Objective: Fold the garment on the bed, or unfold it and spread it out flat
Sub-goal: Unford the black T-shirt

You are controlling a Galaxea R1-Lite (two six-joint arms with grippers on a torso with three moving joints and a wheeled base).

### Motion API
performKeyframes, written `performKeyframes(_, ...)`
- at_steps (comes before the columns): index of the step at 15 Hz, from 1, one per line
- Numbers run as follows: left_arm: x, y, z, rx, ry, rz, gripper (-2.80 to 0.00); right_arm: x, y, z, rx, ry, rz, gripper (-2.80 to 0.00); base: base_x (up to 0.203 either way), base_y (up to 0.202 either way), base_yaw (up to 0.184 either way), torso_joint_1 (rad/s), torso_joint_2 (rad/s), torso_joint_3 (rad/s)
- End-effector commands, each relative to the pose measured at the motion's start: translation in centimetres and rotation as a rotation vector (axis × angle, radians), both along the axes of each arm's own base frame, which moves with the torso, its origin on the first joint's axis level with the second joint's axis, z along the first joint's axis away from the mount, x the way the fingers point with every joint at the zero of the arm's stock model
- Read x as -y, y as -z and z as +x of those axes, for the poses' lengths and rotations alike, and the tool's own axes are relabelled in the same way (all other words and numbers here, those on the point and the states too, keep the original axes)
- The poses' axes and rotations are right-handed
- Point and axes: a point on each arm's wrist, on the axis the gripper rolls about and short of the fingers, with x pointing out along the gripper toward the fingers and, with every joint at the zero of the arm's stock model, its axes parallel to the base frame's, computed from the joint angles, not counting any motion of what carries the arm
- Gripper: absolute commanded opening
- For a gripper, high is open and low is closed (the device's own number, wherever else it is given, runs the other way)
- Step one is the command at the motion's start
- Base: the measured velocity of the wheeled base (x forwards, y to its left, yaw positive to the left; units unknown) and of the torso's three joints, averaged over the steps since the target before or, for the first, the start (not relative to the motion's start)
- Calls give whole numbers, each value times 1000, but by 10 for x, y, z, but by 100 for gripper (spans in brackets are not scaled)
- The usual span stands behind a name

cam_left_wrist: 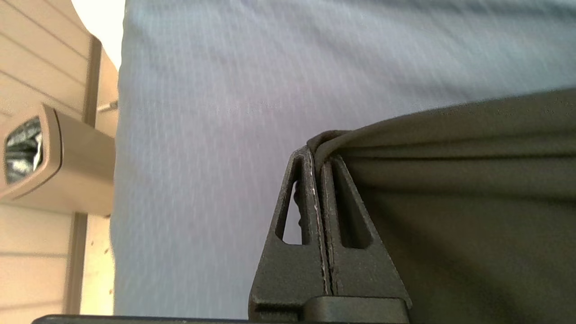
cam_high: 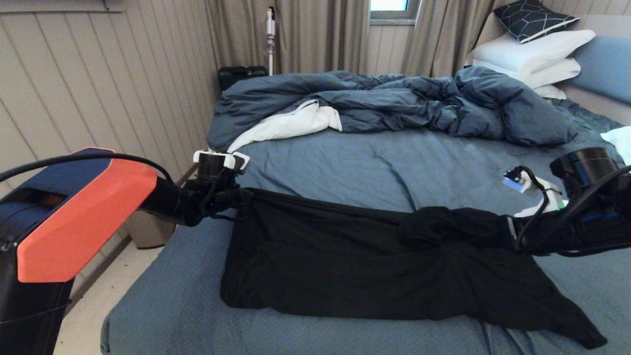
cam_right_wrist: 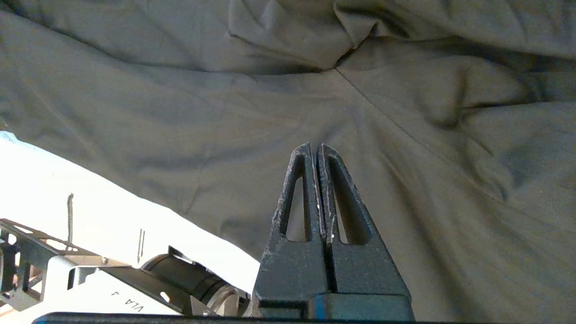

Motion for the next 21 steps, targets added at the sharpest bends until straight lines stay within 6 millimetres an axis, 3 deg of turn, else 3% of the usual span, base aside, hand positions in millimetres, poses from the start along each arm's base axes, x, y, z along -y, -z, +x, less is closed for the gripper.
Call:
performKeyframes(1, 0, 14, 11, -6, -9, 5, -280, -1, 1, 1, -4, -5, 3, -280, 0, 0, 0, 0, 0, 0)
performKeyframes(5, -5, 16, 15, -6, -28, 6, -280, -1, 2, 4, 1, -7, 1, -280, 0, 0, 0, 0, 0, 0)
performKeyframes(6, -9, 12, 16, -3, -37, 5, 0, -1, 2, 4, 1, -7, 1, -280, 0, 0, 0, 0, 0, 0)
performKeyframes(13, -16, -32, 1, 38, -47, -20, 0, 0, 2, 4, 1, -3, 2, -280, 0, 0, 0, 0, 0, 0)
performKeyframes(16, -17, -29, -1, -2, -49, -20, 0, 0, 1, 3, 7, -5, 0, -280, 0, 0, 0, 0, 0, 0)
performKeyframes(21, -14, -43, 5, 11, -80, -95, 0, 0, 1, 3, 7, -3, 0, -280, 0, 0, 0, 0, 0, 0)
